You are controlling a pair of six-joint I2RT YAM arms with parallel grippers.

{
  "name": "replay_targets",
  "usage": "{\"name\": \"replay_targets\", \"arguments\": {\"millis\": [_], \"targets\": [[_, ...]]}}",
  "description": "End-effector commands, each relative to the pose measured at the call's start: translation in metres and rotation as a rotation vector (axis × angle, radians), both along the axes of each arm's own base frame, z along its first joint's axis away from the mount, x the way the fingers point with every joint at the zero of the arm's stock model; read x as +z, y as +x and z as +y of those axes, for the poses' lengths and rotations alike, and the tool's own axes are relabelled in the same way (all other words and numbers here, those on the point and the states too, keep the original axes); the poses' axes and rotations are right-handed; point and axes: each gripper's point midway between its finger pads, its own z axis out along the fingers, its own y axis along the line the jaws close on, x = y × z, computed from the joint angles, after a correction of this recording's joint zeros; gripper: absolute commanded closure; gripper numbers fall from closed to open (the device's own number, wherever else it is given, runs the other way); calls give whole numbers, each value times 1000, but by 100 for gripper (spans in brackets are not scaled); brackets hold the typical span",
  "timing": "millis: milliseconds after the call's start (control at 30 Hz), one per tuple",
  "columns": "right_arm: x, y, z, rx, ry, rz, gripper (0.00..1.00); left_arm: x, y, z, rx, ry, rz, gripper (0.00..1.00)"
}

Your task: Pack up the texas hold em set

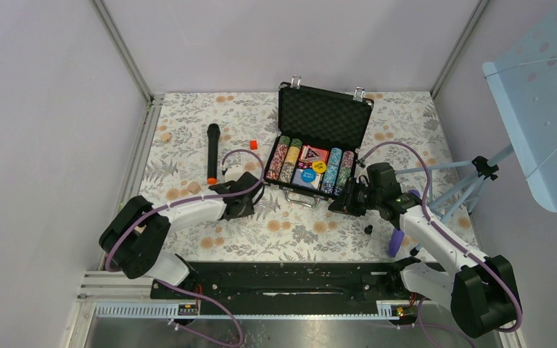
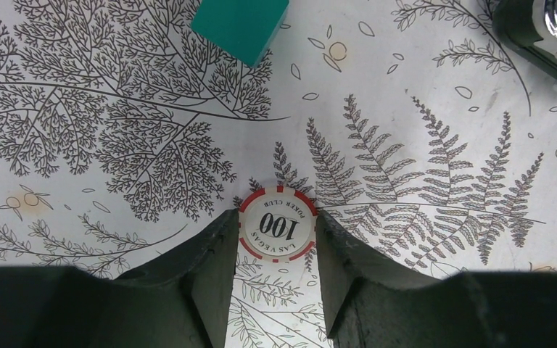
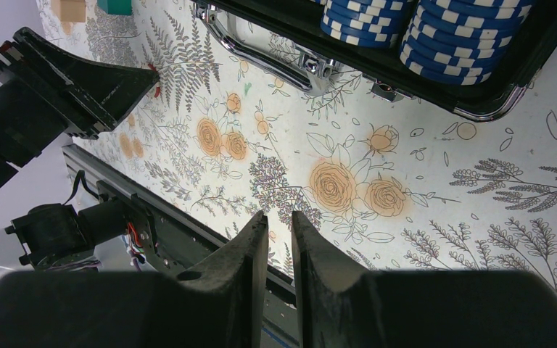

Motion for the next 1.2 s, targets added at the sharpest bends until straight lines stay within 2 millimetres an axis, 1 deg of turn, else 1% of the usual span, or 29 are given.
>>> {"name": "replay_targets", "arguments": {"millis": [0,133,533,633,833,933,1067,1167], "targets": [[4,3,2,5,21,-18,74,-34,-37,13,-8,40,166,61],[4,3,2,4,21,-21,74,-27,-33,7,-18,20,146,63],[6,3,2,2,23,-24,74,17,-3,-16,-69,-16,71,63],[6,3,2,1,24,-25,74,23,0,-19,-77,-17,61,63],[6,2,1,4,21,-23,74,29,1,-23,-86,-29,51,63],[7,3,1,3,21,-24,74,36,5,-28,-93,-39,38,63],[6,2,1,2,20,-24,74,51,17,-38,-117,-43,14,63],[6,1,1,2,17,-23,74,68,32,-51,-145,-47,-11,63]]}}
